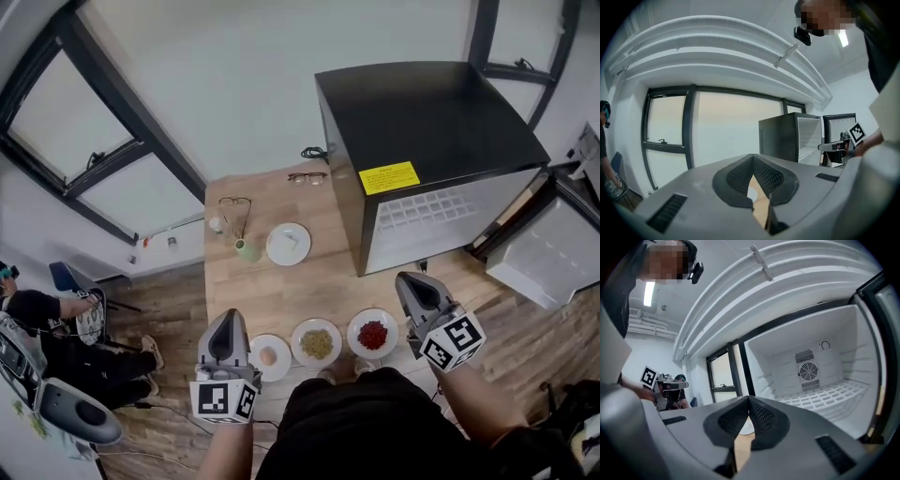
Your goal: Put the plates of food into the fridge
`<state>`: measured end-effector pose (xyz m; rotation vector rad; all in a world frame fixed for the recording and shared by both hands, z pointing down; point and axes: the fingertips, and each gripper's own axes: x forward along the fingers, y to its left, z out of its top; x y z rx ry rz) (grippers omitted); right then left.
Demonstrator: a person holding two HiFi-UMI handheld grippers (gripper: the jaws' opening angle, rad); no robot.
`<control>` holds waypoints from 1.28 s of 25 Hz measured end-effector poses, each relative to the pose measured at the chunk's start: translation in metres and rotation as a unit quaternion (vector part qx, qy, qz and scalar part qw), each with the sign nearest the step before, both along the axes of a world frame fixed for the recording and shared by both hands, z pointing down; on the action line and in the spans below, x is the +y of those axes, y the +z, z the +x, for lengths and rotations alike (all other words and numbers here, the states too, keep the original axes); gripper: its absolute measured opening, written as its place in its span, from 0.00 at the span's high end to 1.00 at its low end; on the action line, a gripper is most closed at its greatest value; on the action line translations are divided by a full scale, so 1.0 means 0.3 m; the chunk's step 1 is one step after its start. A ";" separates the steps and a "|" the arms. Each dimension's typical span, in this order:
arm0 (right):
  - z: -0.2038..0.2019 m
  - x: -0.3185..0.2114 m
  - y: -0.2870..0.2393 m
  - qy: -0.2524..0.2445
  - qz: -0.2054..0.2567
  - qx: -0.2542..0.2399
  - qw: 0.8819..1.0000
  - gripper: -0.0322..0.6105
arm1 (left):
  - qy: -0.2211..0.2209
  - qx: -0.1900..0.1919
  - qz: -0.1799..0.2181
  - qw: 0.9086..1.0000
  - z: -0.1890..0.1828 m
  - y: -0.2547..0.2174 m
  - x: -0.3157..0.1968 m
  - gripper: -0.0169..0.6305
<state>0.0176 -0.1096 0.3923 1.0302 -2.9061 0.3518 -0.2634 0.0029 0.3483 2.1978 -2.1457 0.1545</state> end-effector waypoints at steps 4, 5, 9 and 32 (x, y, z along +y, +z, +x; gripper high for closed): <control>0.046 0.062 -0.014 0.052 -0.006 -0.002 0.999 0.92 | 0.054 0.001 -0.001 0.999 0.009 0.000 -0.048 0.97; 0.054 0.078 -0.009 0.064 -0.007 0.001 0.998 0.92 | 0.067 0.001 0.000 0.998 0.015 0.002 -0.055 0.97; 0.066 0.150 0.013 0.104 -0.007 0.008 0.995 0.92 | 0.114 0.019 0.005 0.993 0.047 0.018 -0.055 0.97; 0.172 0.499 0.619 0.262 -0.137 -0.024 0.955 0.92 | 0.263 -0.010 -0.028 0.964 0.274 0.370 -0.063 0.97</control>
